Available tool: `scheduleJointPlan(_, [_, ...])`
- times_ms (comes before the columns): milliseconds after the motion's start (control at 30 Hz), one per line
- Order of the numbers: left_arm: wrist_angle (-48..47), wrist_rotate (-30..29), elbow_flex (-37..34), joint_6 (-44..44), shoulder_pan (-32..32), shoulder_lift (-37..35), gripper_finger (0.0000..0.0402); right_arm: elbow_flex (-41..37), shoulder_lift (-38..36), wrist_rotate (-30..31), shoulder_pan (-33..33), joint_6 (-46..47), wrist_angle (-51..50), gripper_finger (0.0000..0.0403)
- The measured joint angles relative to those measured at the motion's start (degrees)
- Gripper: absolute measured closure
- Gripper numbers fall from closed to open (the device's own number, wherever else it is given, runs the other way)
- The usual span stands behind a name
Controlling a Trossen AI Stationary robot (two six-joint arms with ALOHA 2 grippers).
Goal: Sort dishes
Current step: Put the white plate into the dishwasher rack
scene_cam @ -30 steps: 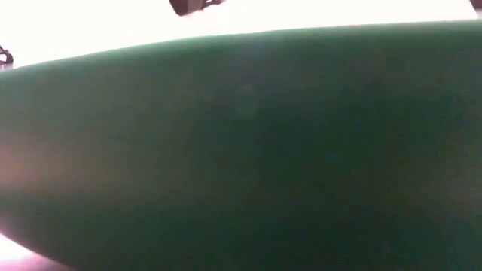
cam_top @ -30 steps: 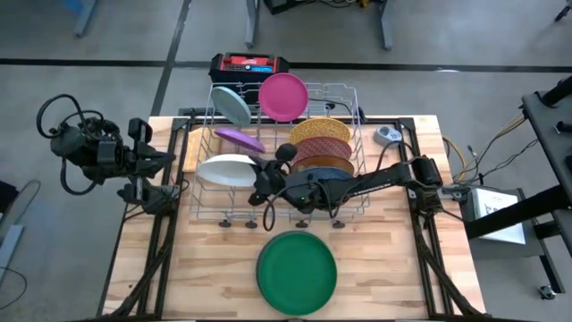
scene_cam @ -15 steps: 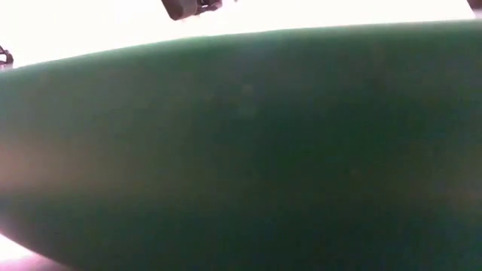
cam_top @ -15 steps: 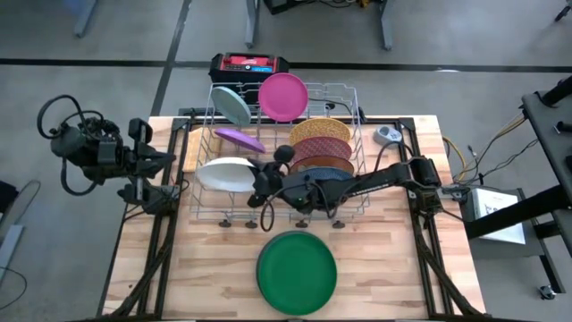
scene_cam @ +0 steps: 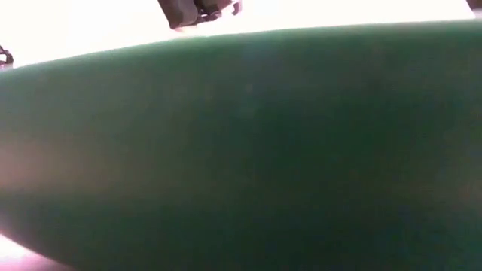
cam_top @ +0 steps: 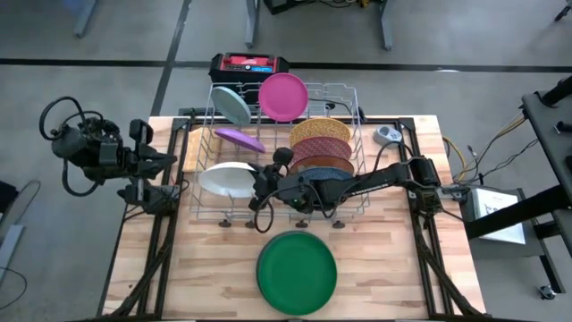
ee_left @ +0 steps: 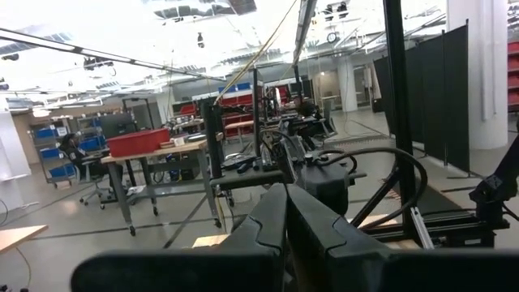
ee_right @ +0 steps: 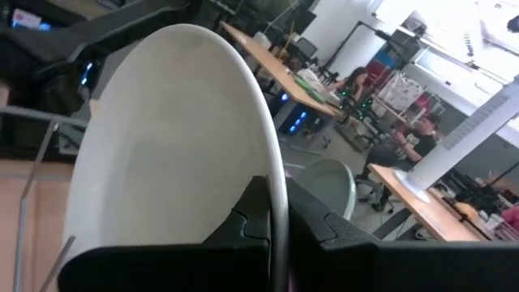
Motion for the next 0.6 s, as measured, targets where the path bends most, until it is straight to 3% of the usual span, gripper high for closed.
scheduleJointPlan(600, [-1.0, 0.0, 0.0, -1.1, 0.0, 0.1, 0.0401, 0.0, 0.0, -1.2, 0.0, 2.3, -2.9, 0.0403])
